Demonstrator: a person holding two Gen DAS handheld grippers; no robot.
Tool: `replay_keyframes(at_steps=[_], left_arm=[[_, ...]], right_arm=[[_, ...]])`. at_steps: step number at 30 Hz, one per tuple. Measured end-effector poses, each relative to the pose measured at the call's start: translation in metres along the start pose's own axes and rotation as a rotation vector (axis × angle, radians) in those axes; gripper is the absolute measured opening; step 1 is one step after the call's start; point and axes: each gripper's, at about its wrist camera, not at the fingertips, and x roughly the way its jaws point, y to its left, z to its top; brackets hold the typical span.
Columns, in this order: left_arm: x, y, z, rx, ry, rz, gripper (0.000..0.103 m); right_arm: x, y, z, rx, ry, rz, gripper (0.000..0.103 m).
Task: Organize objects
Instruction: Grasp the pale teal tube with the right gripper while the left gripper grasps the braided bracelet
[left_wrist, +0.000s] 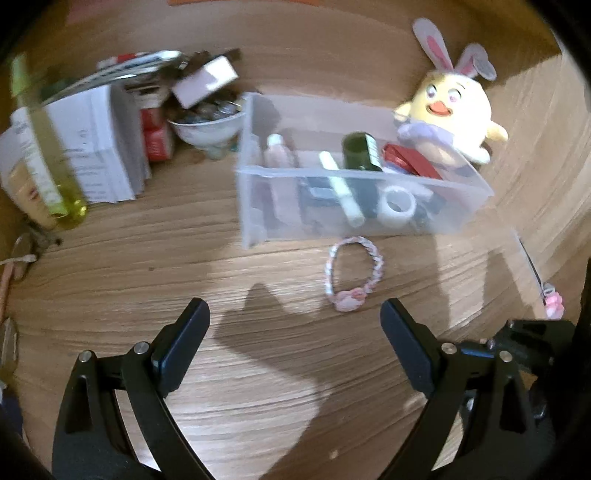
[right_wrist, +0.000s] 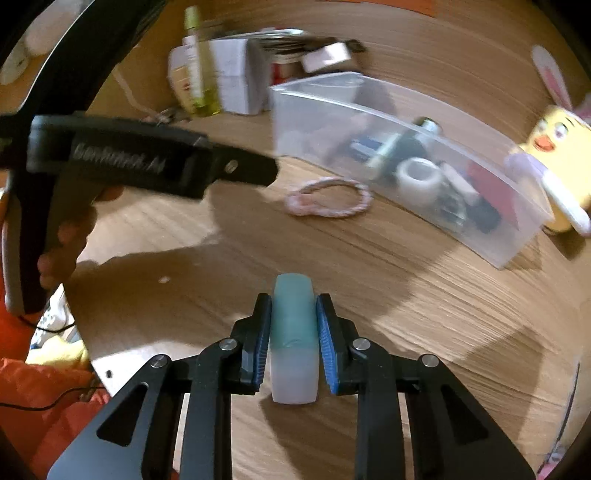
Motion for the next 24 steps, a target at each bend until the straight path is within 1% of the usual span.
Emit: replay_keyframes(at_steps=[6, 10, 11, 12, 14, 16, 18, 20, 24], left_arm=[[0.018, -0.023, 0.004, 0.065, 0.023, 0.003, 0.094], [0.026, -0.029, 0.007, 0.066, 0.044, -0.016, 0.094], [0.028, -0.029, 0.008, 0.063, 0.049, -0.021, 0.092], [0.030, -0.029, 0.008, 0.063, 0.053, -0.023, 0.090], [0.035, -0.028, 0.008, 0.068, 0.069, -0.026, 0.077], [0.039, -0.027, 0.007, 0.071, 0.081, -0.028, 0.073], [0.041, -0.027, 0.007, 0.079, 0.073, -0.018, 0.068], [0.042, -0.029, 0.006, 0.096, 0.072, -0.026, 0.057], [0.042, -0.035, 0.005, 0.126, 0.066, -0.030, 0.050]], right_arm=[[-0.008, -0.036, 0.004, 0.107, -0.031, -0.033, 0.023], [-0.015, -0.057, 0.009, 0.167, -0.058, -0.056, 0.023], [-0.016, -0.062, 0.010, 0.181, -0.065, -0.061, 0.023], [-0.018, -0.065, 0.010, 0.193, -0.070, -0.064, 0.023], [-0.019, -0.073, 0.011, 0.215, -0.082, -0.071, 0.023], [-0.021, -0.079, 0.014, 0.232, -0.092, -0.076, 0.023], [-0.022, -0.084, 0.016, 0.247, -0.104, -0.081, 0.023], [-0.022, -0.087, 0.018, 0.257, -0.113, -0.084, 0.023], [-0.025, -0.091, 0.019, 0.266, -0.122, -0.086, 0.023]])
